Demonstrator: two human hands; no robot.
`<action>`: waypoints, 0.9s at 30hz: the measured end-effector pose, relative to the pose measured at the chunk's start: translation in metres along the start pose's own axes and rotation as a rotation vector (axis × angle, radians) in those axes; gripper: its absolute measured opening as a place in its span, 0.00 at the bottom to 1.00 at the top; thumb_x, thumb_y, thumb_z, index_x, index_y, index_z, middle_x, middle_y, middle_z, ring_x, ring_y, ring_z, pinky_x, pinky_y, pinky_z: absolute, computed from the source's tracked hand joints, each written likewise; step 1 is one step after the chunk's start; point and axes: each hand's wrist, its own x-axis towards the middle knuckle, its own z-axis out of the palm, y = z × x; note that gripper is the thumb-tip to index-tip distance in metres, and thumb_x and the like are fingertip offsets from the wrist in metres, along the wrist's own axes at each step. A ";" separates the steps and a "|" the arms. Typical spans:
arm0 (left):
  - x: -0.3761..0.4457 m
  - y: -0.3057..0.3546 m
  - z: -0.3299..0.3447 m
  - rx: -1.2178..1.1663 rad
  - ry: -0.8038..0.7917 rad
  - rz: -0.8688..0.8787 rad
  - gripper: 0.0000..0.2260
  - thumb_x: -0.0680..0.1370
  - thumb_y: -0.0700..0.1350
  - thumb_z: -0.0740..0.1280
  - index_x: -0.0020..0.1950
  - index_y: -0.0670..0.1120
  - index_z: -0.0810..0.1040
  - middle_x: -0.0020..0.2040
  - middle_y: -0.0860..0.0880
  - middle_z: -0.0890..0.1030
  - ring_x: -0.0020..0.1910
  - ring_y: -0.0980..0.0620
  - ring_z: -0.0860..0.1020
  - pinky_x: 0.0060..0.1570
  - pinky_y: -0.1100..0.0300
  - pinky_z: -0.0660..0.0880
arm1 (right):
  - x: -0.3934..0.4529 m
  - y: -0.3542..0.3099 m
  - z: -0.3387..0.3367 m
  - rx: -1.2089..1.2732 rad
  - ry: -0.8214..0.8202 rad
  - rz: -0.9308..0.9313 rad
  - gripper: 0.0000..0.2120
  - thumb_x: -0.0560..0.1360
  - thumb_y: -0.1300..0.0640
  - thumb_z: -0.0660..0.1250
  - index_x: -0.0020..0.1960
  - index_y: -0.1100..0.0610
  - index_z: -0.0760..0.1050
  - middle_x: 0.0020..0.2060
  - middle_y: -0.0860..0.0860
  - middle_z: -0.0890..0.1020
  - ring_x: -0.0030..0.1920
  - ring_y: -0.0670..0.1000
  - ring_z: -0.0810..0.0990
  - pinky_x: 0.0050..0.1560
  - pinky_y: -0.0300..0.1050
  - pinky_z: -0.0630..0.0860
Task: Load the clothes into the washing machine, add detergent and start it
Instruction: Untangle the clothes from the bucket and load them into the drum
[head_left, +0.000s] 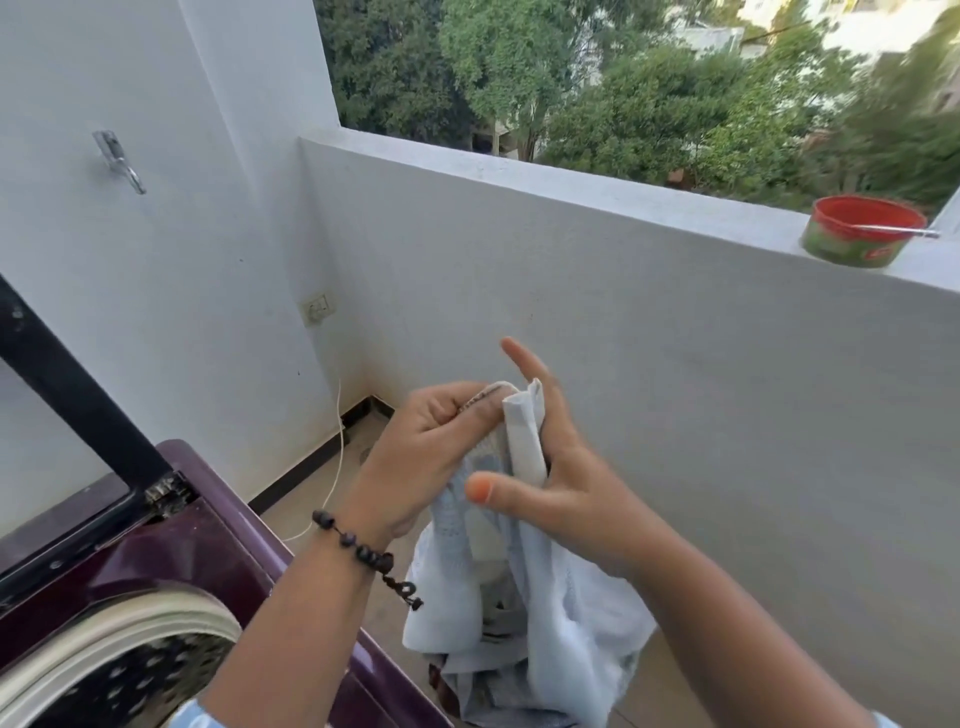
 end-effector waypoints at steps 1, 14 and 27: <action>-0.002 0.000 -0.004 -0.026 0.008 -0.010 0.12 0.78 0.45 0.64 0.50 0.38 0.83 0.42 0.40 0.84 0.39 0.48 0.82 0.38 0.60 0.80 | 0.002 0.005 -0.002 -0.054 0.018 0.036 0.43 0.72 0.55 0.74 0.76 0.37 0.50 0.61 0.41 0.77 0.62 0.44 0.78 0.61 0.44 0.77; -0.024 -0.077 -0.053 0.344 -0.041 -0.235 0.20 0.68 0.56 0.77 0.52 0.44 0.83 0.49 0.44 0.85 0.49 0.41 0.83 0.51 0.42 0.79 | 0.019 -0.047 -0.027 0.203 0.344 -0.184 0.11 0.75 0.53 0.67 0.35 0.49 0.81 0.33 0.47 0.79 0.38 0.48 0.77 0.42 0.44 0.75; -0.009 -0.038 -0.035 0.254 -0.011 0.037 0.08 0.79 0.48 0.67 0.51 0.47 0.84 0.46 0.46 0.84 0.47 0.52 0.80 0.47 0.59 0.76 | 0.016 -0.010 -0.019 0.310 0.260 -0.159 0.16 0.76 0.47 0.62 0.63 0.40 0.76 0.64 0.46 0.80 0.66 0.48 0.77 0.68 0.49 0.71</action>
